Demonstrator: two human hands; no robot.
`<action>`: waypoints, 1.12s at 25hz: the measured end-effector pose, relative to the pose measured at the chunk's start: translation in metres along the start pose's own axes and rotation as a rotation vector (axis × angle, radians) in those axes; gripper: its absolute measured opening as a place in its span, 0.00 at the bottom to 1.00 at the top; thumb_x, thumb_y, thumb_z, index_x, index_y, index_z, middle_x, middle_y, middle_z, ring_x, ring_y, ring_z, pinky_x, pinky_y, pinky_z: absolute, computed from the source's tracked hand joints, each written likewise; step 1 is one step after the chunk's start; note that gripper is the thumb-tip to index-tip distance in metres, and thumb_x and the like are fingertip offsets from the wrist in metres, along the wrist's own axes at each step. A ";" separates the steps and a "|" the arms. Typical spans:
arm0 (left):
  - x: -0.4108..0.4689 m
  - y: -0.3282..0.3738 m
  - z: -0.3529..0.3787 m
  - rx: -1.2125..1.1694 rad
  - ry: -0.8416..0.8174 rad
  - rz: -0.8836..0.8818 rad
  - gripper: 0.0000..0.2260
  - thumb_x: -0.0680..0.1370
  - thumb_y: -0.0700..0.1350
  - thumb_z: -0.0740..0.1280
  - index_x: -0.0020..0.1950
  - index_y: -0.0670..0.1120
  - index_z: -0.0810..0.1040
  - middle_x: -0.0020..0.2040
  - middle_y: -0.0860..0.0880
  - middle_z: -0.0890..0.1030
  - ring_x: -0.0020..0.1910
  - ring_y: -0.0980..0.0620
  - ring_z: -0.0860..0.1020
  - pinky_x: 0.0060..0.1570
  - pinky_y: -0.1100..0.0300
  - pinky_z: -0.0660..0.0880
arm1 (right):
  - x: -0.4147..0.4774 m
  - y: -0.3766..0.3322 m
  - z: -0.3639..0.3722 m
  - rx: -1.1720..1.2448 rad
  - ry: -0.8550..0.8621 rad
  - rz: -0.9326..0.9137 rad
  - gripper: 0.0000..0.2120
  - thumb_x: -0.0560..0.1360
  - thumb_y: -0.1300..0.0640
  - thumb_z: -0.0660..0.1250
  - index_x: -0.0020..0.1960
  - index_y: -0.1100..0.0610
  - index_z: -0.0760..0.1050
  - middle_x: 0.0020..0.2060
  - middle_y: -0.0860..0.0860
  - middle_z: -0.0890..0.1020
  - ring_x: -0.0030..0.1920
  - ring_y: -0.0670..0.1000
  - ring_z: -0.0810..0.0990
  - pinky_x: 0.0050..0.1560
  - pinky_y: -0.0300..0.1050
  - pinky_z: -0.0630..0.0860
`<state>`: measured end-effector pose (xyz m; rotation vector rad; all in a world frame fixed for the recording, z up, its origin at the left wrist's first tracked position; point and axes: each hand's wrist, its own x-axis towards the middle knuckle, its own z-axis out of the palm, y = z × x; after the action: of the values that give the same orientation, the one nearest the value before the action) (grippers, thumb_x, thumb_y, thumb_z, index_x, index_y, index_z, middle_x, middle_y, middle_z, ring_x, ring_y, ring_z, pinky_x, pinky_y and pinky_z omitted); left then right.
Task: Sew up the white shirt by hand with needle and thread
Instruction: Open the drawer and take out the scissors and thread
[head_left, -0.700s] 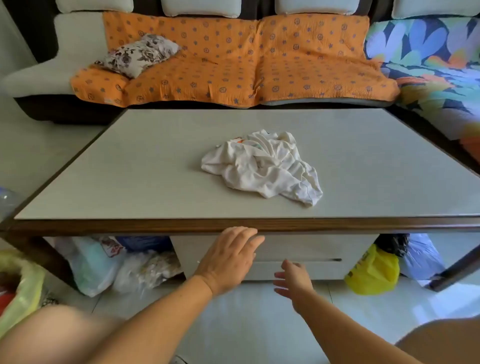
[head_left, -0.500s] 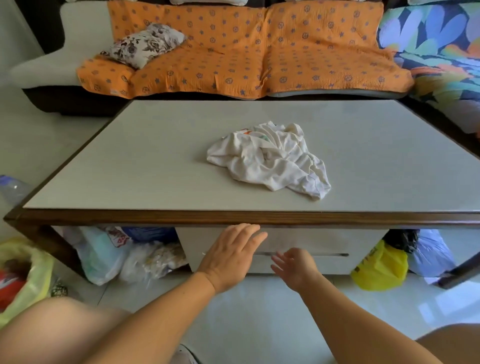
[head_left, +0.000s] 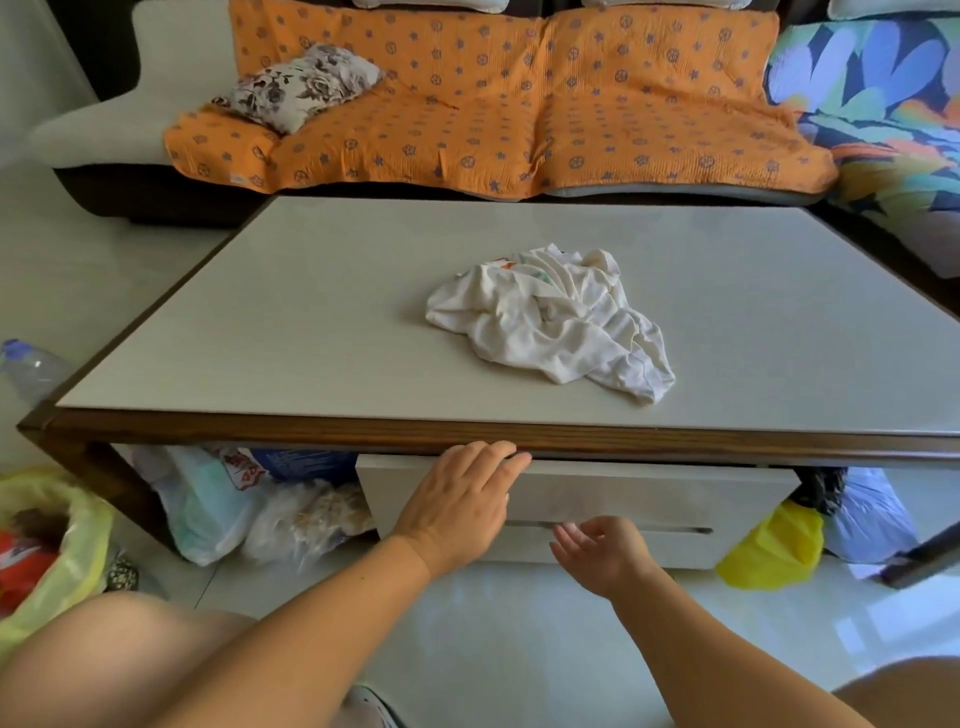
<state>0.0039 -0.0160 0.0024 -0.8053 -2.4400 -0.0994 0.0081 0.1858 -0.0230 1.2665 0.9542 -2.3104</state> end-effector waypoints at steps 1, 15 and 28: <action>0.000 0.000 0.001 -0.003 -0.003 -0.001 0.21 0.75 0.46 0.62 0.68 0.46 0.74 0.61 0.47 0.76 0.55 0.47 0.73 0.58 0.55 0.68 | -0.004 0.001 0.000 -0.057 0.008 -0.010 0.23 0.78 0.70 0.49 0.73 0.69 0.58 0.67 0.64 0.71 0.69 0.62 0.72 0.70 0.58 0.67; 0.038 -0.021 -0.024 -0.494 -0.700 -0.636 0.15 0.80 0.45 0.64 0.66 0.54 0.77 0.60 0.51 0.81 0.55 0.50 0.79 0.54 0.57 0.76 | -0.043 -0.044 0.034 -1.899 0.087 -0.680 0.15 0.78 0.61 0.59 0.56 0.50 0.81 0.51 0.51 0.82 0.49 0.53 0.79 0.50 0.45 0.77; 0.012 0.000 0.022 -0.260 -1.126 -0.333 0.15 0.77 0.35 0.62 0.59 0.47 0.81 0.39 0.47 0.75 0.37 0.46 0.75 0.34 0.57 0.72 | -0.010 -0.014 0.050 -2.542 -0.223 -0.426 0.20 0.77 0.63 0.62 0.66 0.49 0.75 0.62 0.52 0.77 0.57 0.55 0.78 0.54 0.46 0.77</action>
<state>-0.0149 -0.0049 -0.0092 -0.6215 -3.6829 -0.1043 -0.0249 0.1609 0.0093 -0.4072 2.3553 0.0802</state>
